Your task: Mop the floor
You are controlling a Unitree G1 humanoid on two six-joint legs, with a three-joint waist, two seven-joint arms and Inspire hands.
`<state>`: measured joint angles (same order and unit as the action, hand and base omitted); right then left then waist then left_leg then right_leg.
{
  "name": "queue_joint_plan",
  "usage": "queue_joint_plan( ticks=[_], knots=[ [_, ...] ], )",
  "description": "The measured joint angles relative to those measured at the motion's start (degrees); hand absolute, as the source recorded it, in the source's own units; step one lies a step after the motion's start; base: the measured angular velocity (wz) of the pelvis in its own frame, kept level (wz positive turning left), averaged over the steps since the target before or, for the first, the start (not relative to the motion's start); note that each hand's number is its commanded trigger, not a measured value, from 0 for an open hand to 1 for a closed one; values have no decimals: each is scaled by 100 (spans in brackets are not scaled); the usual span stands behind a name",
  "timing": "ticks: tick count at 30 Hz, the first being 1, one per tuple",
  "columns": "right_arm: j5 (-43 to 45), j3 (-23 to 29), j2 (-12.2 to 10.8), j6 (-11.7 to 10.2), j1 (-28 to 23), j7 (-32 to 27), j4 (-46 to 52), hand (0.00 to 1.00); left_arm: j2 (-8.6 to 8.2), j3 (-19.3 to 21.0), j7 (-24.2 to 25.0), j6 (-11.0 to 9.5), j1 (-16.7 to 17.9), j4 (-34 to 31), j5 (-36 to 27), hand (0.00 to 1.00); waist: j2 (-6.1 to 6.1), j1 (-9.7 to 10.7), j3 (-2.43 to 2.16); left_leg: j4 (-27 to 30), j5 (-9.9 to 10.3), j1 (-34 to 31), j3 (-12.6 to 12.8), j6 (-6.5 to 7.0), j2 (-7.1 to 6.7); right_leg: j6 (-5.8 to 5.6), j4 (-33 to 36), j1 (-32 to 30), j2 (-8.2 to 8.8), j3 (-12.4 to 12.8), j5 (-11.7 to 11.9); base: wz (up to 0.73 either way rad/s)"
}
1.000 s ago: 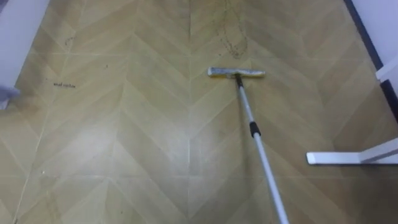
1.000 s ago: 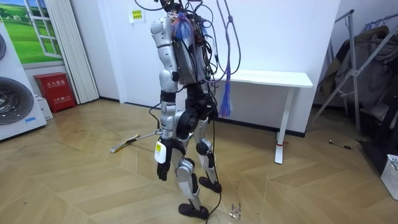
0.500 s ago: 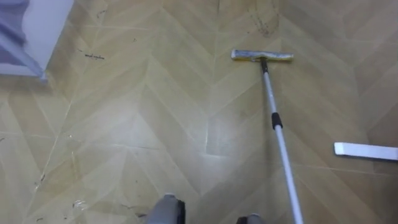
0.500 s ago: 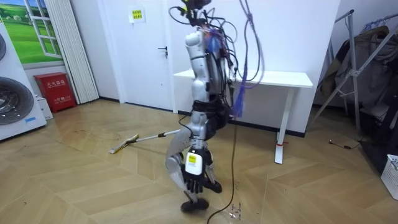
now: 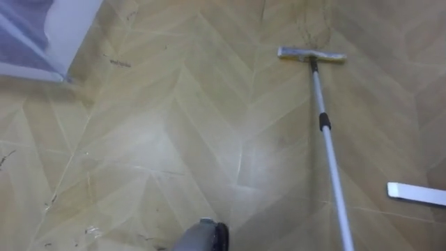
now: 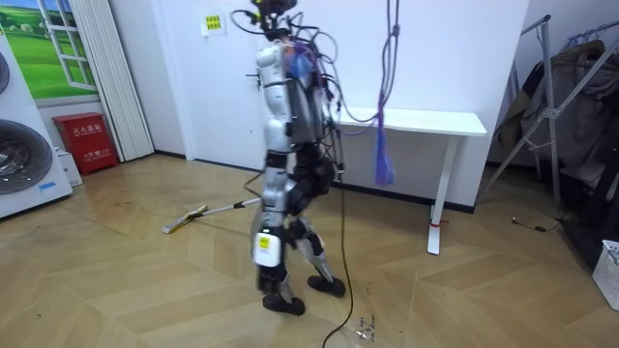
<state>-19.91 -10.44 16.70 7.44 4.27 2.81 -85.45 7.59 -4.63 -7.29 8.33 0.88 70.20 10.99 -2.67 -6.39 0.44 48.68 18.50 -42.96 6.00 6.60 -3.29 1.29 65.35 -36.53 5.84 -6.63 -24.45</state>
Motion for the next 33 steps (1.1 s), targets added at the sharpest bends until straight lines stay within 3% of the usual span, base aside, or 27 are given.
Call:
queue_joint_plan(
  ticks=[2, 4, 5, 7, 8, 9, 10, 11, 12, 13, 14, 15, 16, 17, 19, 20, 22, 23, 24, 25, 26, 27, 28, 29, 30, 32, 33],
  knots=[
    [-4, -112, -57, 42, -301, -187, 21, 100, 31, -4, -136, -14, -15, -178, -17, 0, -137, 69, 15, 96, 242, 129, -52, 102, -53, -83, 609, -455, -46, 230, 320, 8],
    [-28, -127, -224, 107, -450, -358, 95, 100, 50, -7, -329, -51, -14, -324, -26, 0, -196, 204, 43, 60, 377, 271, -43, 146, -50, -128, 393, -958, -96, 340, 275, 0],
    [7, -125, -357, 107, -508, -418, 97, 100, 50, -10, -402, -75, -9, -346, -19, 0, -200, 291, 50, 25, 488, 392, -44, 136, -55, -132, -193, -1181, -101, 343, 286, 0],
    [17, -122, -522, 118, -583, -483, 95, 100, 9, -3, -460, -70, -4, -361, -14, 0, -175, 336, 62, -20, 698, 616, -57, 84, -45, -76, -1351, -1321, -116, 326, 484, -7],
    [20, -111, -568, 160, -635, -487, 97, 100, -44, -3, -487, -59, 33, -405, -20, 0, -164, 342, 60, -22, 865, 786, -78, 25, -34, -11, -1830, -1337, -115, 316, 839, 0],
    [46, -69, -567, 228, -633, -486, 123, 100, -98, 6, -504, -20, 134, -497, -12, 0, -154, 325, 51, -17, 1030, 997, -130, -59, -19, 66, -1850, -1182, -130, 252, 1032, -3],
    [60, -62, -559, 248, -630, -489, 123, 100, -109, 6, -506, -16, 165, -508, -15, 0, -116, 293, 69, -8, 1101, 1093, -153, -121, 1, 95, -1826, -1098, -135, 192, 1043, -9],
    [130, -3, -531, 298, -536, -500, 129, 100, -101, 6, -514, 11, 224, -535, -23, 0, -130, 265, 40, 193, 1163, 1186, -173, -218, 78, 208, -1711, -957, -131, 69, 914, 0],
    [243, 78, -482, 369, -328, -525, 100, 100, -82, 8, -546, 106, 242, -605, -27, 0, -116, 263, 49, 843, 1002, 1024, -194, -474, 177, 350, -1527, -844, -177, -9, 712, 0],
    [267, 108, -443, 416, -199, -527, 79, 100, -68, 1, -589, 141, 245, -605, -32, 0, -80, 227, 51, 1231, 842, 901, -186, -586, 228, 366, -1402, -798, -185, -37, 592, 5],
    [317, 117, -360, 493, 84, -523, 25, 100, -13, -9, -637, 157, 239, -606, -46, 0, 65, 156, 59, 2025, 310, 602, -173, -674, 273, 401, -1100, -754, -182, -9, 319, -4],
    [232, 106, -270, 502, 417, -515, 8, 100, 30, -11, -718, 154, 223, -601, -80, 0, 201, 82, 64, 2684, -394, 260, -185, -780, 291, 457, -878, -728, -177, 32, 111, -5],
    [190, 91, -210, 490, 590, -509, 11, 100, 35, -12, -745, 152, 206, -600, -99, 0, 224, 37, 75, 3001, -807, 60, -216, -826, 321, 492, -809, -704, -196, 19, 29, 0],
    [91, 85, -95, 427, 843, -468, 20, 100, 32, -16, -749, 135, 156, -612, -171, 0, 304, -40, 121, 3492, -1176, -304, -282, -863, 367, 543, -720, -669, -257, 7, -114, -7],
    [-131, 47, -3, 294, 1214, -389, 44, 100, 31, -7, -746, 125, 143, -683, -234, 0, 332, -245, 141, 3826, -1076, -876, -330, -767, 407, 605, -630, -614, -361, 1, -278, -15],
    [-273, 43, -7, 190, 1361, -309, 54, 100, 29, -7, -733, 126, 193, -713, -255, 0, 363, -359, 167, 3538, -938, -1086, -304, -677, 452, 606, -676, -462, -419, -13, -359, 0],
    [-534, 47, -41, 134, 1347, -185, 70, 100, 23, -4, -666, 138, 318, -842, -255, 0, 355, -349, 173, 2327, -682, -1056, -232, -691, 429, 529, -796, -129, -421, -60, -547, 19],
    [-729, 35, -55, 134, 1223, -122, 77, 100, 35, 3, -602, 124, 414, -907, -251, 0, 322, -347, 169, 1248, -631, -910, -234, -640, 403, 490, -885, 76, -416, -108, -660, 29],
    [-926, -28, -60, 117, 1001, -78, 83, 100, 37, 10, -541, 135, 424, -903, -243, 0, 287, -315, 158, 574, -508, -779, -187, -529, 363, 406, -971, 250, -393, -139, -783, 29],
    [-983, -47, -65, 111, 863, -70, 82, 100, 30, 28, -519, 135, 422, -911, -203, 0, 293, -294, 148, 423, -414, -698, -108, -402, 347, 350, -1017, 322, -359, -141, -837, 49],
    [-1013, -47, -35, 80, 593, -41, 25, 100, -13, 67, -477, 130, 403, -928, -135, 0, 258, -143, 123, 222, -226, -508, -64, -151, 200, 236, -1126, 459, -251, -154, -913, 55],
    [-922, -41, 16, 71, 309, 0, -51, 100, -57, 131, -437, 135, 394, -922, -110, 0, 223, -10, 109, 145, -127, -375, -42, -21, 57, 216, -1087, 552, -153, -60, -932, 49],
    [-880, -63, 30, 72, 162, -3, -100, 100, -57, 155, -435, 135, 391, -922, -112, 0, 221, 18, 101, 130, -63, -294, -1, 43, 11, 146, -959, 547, -94, -24, -895, 18],
    [-788, -187, 47, 75, -145, -15, -165, 100, -48, 185, -446, 125, 348, -928, -119, 0, 195, 77, 79, 138, 84, -136, 49, 105, -66, -109, -596, 485, 48, -17, -695, 7],
    [-665, -196, 41, 76, -421, -21, -182, 100, -40, 190, -473, 82, 336, -969, -120, 0, 101, 231, 25, 144, 185, -19, 32, 158, -141, -174, -231, 361, 125, 15, -402, 9],
    [-606, -215, 12, 77, -764, -30, -191, 100, -49, 214, -505, -38, 307, -1003, -140, 0, -16, 334, -40, 70, 355, 172, 1, 204, -173, -267, 293, 113, 85, 197, 99, -14],
    [-596, -226, -44, 80, -898, -75, -179, 100, -53, 214, -563, -100, 248, -1024, -191, 0, -81, 341, -27, -21, 406, 308, -16, 209, -173, -300, 430, -110, 80, 282, 140, -38]
  ],
)
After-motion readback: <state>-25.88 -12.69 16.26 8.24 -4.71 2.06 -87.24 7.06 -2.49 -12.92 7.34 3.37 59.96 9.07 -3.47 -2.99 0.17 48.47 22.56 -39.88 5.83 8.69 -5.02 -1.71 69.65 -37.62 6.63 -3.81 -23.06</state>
